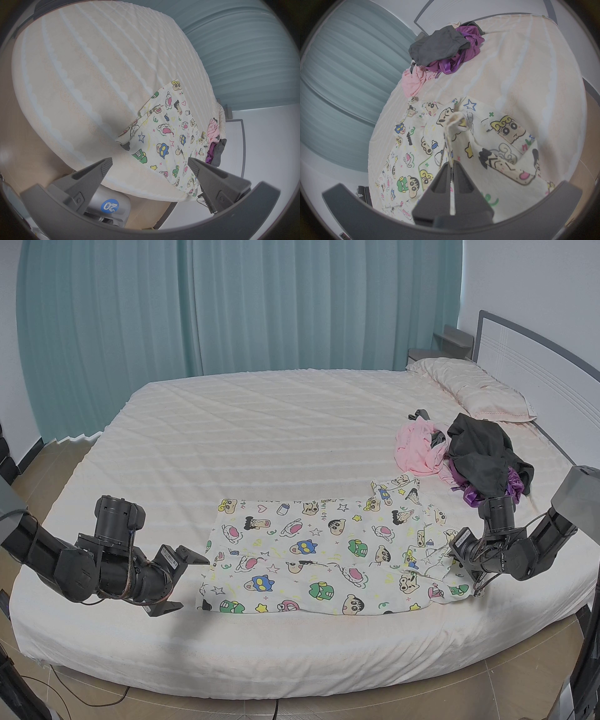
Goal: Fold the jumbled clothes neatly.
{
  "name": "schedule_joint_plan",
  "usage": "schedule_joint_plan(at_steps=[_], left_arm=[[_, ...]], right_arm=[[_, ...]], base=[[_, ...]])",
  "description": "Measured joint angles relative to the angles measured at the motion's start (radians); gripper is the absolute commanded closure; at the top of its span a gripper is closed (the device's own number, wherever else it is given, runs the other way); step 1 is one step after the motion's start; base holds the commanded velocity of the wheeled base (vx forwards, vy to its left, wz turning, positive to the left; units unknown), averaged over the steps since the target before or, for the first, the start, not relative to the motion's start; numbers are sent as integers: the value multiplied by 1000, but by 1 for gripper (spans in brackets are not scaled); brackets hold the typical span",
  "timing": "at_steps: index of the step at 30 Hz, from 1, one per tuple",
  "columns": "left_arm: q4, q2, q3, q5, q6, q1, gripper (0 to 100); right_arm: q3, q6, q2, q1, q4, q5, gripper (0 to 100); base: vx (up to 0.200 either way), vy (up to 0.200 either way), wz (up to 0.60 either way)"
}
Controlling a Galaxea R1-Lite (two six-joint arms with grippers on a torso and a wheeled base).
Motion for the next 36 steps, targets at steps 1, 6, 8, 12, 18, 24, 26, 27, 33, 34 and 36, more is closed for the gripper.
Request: schedule_joint_plan(at_steps=[1, 6, 8, 12, 18, 24, 26, 27, 33, 34, 36], left_arm=[[0, 0, 0, 0, 0, 0, 0], [0, 4, 1, -1, 0, -2, 0], [0, 7, 3, -8, 0, -4, 0], [0, 17, 12, -39, 0, -5, 0], [-4, 26, 27, -51, -1, -7, 0], [-29, 30, 46, -54, -1, -8, 0], [-43, 31, 53, -54, -1, -8, 0], [-52, 31, 57, -54, -1, -8, 0], [-74, 34, 75, -54, -1, -10, 0], [-81, 36, 77, -54, -1, -10, 0], [-92, 41, 81, -54, -1, -10, 0]], right_arm=[[7, -1, -14, 2, 1, 0, 100], [41, -4, -93, 15, 21, 0, 100], [56, -5, -124, 22, 38, 0, 100], [104, -5, -189, 44, 64, 1, 100], [206, -6, -263, 86, 66, 1, 100], [272, -1, -308, 114, 61, -4, 100], [283, 0, -316, 117, 60, -5, 100], [290, 0, -319, 118, 60, -5, 0], [340, 0, -342, 134, 60, -6, 0], [361, 0, -353, 141, 60, -5, 0], [392, 0, -378, 151, 60, -5, 0]], base=[[0, 0, 0], [0, 0, 0], [0, 0, 0], [0, 0, 0], [0, 0, 0], [0, 0, 0], [0, 0, 0], [0, 0, 0], [0, 0, 0], [0, 0, 0], [0, 0, 0]])
